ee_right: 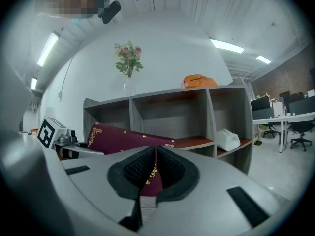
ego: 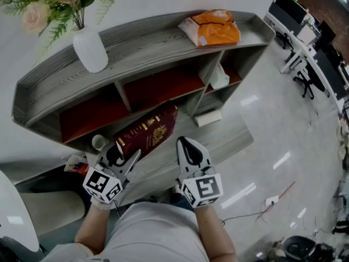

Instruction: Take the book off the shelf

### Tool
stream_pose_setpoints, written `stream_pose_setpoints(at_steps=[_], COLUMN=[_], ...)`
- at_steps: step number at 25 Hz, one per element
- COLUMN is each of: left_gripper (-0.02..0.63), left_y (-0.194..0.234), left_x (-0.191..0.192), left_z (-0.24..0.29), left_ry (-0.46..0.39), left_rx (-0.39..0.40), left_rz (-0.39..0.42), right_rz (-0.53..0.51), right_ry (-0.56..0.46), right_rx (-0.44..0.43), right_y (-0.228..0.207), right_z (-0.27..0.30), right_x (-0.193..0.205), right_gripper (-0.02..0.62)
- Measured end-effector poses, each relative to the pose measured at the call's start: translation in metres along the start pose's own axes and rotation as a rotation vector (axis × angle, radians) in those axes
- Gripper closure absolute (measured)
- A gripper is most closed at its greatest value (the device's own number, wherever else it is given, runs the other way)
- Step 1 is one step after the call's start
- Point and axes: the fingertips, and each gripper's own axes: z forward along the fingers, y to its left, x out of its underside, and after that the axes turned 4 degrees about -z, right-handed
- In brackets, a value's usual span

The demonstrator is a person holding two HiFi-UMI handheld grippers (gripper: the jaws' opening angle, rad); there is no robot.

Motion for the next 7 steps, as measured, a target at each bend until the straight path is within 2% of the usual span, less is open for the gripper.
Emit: stream_pose_setpoints(at_steps=[7], left_gripper=[0.376], left_y=[-0.0014], left_x=[-0.0014], left_z=[-0.001], left_ry=[-0.005], left_rx=[0.002], left_rz=[-0.004], right_rz=[0.004], right_ry=[0.003], right_rx=[0.003], right_y=[-0.0003], right_z=[-0.0024], right_x=[0.0], right_gripper=[0.574])
